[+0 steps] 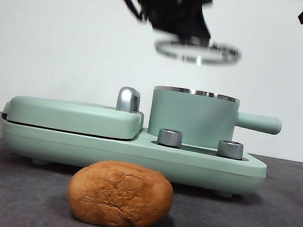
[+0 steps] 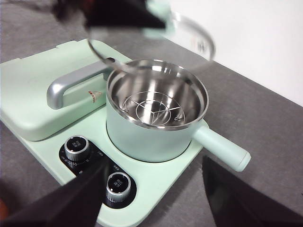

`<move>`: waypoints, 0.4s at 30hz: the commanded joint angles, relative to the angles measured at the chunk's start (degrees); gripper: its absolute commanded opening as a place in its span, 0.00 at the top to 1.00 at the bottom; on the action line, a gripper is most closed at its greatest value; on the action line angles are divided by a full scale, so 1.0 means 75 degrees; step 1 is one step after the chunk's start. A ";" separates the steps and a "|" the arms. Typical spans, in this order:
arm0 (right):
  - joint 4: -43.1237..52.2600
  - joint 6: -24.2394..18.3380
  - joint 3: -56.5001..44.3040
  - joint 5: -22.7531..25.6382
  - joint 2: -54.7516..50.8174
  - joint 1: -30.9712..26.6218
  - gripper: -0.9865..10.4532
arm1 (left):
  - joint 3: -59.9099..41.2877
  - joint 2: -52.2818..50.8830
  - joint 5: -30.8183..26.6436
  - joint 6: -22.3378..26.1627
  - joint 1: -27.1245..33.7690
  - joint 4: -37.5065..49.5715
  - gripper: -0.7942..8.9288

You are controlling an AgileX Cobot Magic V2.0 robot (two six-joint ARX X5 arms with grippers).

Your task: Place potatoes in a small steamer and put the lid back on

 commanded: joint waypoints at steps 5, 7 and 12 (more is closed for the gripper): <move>0.0052 -0.0061 0.0131 0.0020 0.0041 0.0557 0.64 | 0.0274 -0.0842 0.0003 0.0003 0.0187 -0.1332 0.91; 0.0050 -0.0061 0.0131 0.0023 0.0044 0.0769 0.64 | 0.0271 -0.1099 0.0003 0.0003 0.0236 -0.1702 0.91; -0.0070 -0.0064 0.0131 0.0020 0.0058 0.1355 0.64 | 0.0251 -0.1769 0.0003 0.0006 0.0344 -0.2454 0.91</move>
